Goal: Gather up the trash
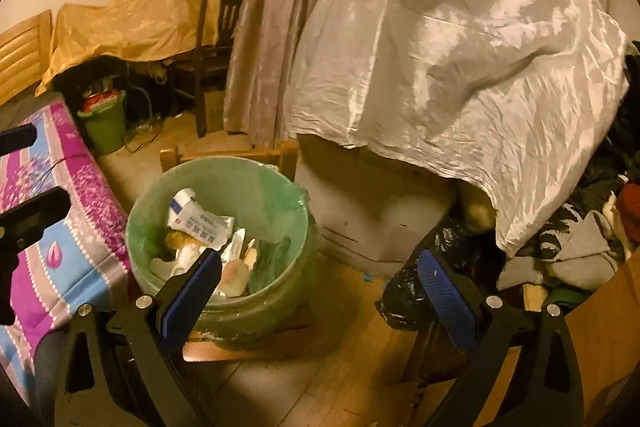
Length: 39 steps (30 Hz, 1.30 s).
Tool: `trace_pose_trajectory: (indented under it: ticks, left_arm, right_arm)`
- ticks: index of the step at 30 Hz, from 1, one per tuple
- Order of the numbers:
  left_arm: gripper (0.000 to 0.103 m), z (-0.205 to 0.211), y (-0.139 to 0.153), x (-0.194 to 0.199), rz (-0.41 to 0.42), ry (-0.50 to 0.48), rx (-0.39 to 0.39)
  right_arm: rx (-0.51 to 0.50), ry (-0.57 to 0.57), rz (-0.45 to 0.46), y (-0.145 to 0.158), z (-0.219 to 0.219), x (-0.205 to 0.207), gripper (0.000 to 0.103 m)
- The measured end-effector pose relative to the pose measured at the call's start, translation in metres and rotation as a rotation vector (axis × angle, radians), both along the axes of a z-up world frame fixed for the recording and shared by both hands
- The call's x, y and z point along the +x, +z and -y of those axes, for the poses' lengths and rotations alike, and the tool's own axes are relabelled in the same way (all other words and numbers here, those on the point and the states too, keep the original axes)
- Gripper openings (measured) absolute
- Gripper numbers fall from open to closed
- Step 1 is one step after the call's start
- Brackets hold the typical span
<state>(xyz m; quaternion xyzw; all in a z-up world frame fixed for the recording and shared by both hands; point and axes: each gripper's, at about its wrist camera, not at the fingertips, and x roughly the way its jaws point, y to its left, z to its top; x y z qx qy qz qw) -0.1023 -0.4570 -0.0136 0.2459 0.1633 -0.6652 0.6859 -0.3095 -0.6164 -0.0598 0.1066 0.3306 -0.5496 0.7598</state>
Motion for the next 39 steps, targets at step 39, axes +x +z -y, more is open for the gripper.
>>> trace_pose_trajectory:
  ticks: [39]
  left_arm:
    - [0.097,-0.005,0.032,0.002,0.053,0.09,-0.035]
  right_arm:
    - [-0.015,-0.034,0.064,0.063,-0.007,-0.01,0.098]
